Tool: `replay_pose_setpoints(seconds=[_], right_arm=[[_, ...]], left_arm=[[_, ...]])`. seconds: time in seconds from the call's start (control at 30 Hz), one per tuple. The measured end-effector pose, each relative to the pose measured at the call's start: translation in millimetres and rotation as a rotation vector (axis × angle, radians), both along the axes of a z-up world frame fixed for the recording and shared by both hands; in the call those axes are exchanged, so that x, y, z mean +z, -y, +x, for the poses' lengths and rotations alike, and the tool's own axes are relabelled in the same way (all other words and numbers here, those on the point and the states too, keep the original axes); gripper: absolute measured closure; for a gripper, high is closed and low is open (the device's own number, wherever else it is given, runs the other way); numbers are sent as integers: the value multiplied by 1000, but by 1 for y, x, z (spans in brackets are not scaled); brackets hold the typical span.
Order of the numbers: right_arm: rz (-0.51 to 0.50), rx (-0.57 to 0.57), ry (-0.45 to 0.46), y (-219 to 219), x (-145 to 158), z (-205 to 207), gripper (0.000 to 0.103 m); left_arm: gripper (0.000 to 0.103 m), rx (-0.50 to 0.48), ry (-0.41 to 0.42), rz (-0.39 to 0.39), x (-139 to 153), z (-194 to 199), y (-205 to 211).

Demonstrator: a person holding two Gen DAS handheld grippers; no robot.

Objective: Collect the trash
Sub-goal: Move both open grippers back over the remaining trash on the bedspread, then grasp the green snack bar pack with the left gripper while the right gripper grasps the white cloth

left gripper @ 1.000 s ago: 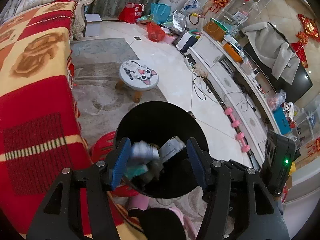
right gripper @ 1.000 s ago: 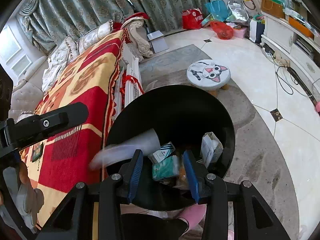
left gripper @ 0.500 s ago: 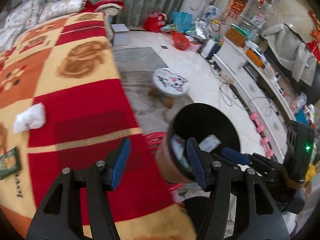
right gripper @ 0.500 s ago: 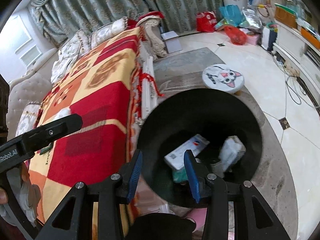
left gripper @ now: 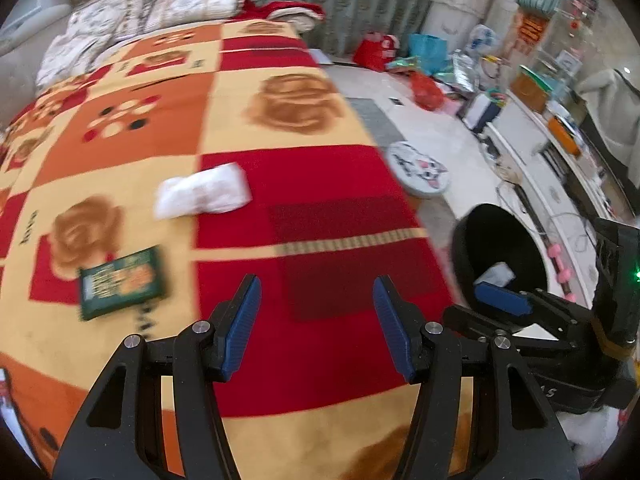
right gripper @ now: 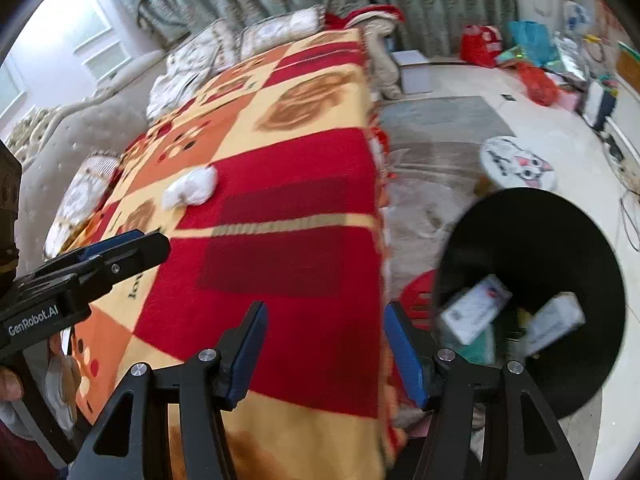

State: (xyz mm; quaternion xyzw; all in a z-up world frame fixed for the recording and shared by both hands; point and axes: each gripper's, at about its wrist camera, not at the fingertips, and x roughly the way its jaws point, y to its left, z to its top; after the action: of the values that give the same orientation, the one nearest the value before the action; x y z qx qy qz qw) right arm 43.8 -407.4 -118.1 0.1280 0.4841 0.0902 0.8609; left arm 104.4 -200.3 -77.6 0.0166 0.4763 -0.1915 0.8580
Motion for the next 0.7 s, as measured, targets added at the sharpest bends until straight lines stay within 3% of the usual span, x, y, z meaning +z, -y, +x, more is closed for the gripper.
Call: replay_pose_setpoints(seconds=[0.33, 0.47, 0.57, 0.7], right_arm=[[-21, 124, -15, -62, -3, 23, 44], [-30, 159, -16, -81, -1, 29, 43], [-41, 180, -15, -87, 1, 29, 42], [-35, 176, -23, -86, 0, 36, 42]], left_arm=[[46, 203, -44, 46, -19, 36, -104], [46, 275, -24, 112, -25, 66, -125], [46, 343, -17, 213, -38, 93, -143], [46, 371, -83, 274, -61, 105, -166]])
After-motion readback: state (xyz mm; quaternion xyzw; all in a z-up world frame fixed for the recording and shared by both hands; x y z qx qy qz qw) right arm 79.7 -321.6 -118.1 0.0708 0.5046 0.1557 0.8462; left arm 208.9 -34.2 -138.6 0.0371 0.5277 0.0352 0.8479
